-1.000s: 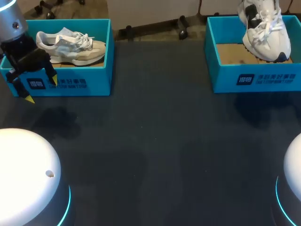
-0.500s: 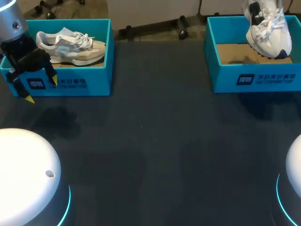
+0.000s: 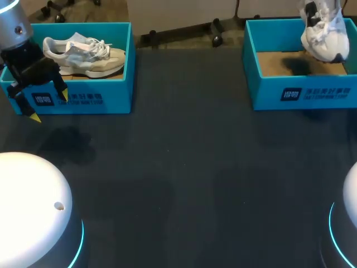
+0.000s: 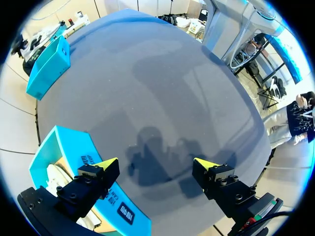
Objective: Take the shoe out of the shoebox, open the shoe tongue, remove and reinsert the insole, then place the shoe into the shoebox
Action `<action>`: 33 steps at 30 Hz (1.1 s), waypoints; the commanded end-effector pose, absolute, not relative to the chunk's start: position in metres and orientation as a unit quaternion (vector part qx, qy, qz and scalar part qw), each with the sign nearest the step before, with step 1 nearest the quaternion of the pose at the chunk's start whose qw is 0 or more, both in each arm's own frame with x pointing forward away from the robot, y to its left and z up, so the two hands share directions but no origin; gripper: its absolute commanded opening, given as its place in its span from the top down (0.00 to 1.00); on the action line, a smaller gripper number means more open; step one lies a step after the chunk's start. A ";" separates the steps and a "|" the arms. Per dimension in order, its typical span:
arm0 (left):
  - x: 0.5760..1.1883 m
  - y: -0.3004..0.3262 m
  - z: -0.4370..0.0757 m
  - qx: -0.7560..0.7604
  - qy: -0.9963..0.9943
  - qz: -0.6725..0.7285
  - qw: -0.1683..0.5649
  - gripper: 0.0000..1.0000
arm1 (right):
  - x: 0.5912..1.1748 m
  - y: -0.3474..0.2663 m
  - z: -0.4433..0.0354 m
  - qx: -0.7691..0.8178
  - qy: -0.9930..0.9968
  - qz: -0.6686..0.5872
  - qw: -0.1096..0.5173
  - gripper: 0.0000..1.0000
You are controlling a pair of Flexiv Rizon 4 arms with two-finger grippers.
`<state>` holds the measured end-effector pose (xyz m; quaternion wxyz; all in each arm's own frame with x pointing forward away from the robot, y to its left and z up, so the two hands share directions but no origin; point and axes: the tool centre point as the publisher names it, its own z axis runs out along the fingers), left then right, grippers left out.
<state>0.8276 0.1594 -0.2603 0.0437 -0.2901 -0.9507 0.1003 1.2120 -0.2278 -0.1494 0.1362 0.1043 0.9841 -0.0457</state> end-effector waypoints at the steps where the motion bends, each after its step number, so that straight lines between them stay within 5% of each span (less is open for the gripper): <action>1: 0.828 0.160 -0.260 -0.291 -0.951 0.099 0.044 0.00 | 1.212 -0.247 -0.142 0.263 0.954 -0.042 0.138 1.00; 11: 0.828 0.160 -0.260 -0.291 -0.951 0.099 0.044 0.00 | 1.167 -0.282 -0.142 0.520 0.839 -0.040 0.152 1.00; 33: 0.828 0.160 -0.260 -0.291 -0.951 0.099 0.044 0.00 | 1.146 -0.294 -0.154 0.624 0.764 -0.049 0.156 1.00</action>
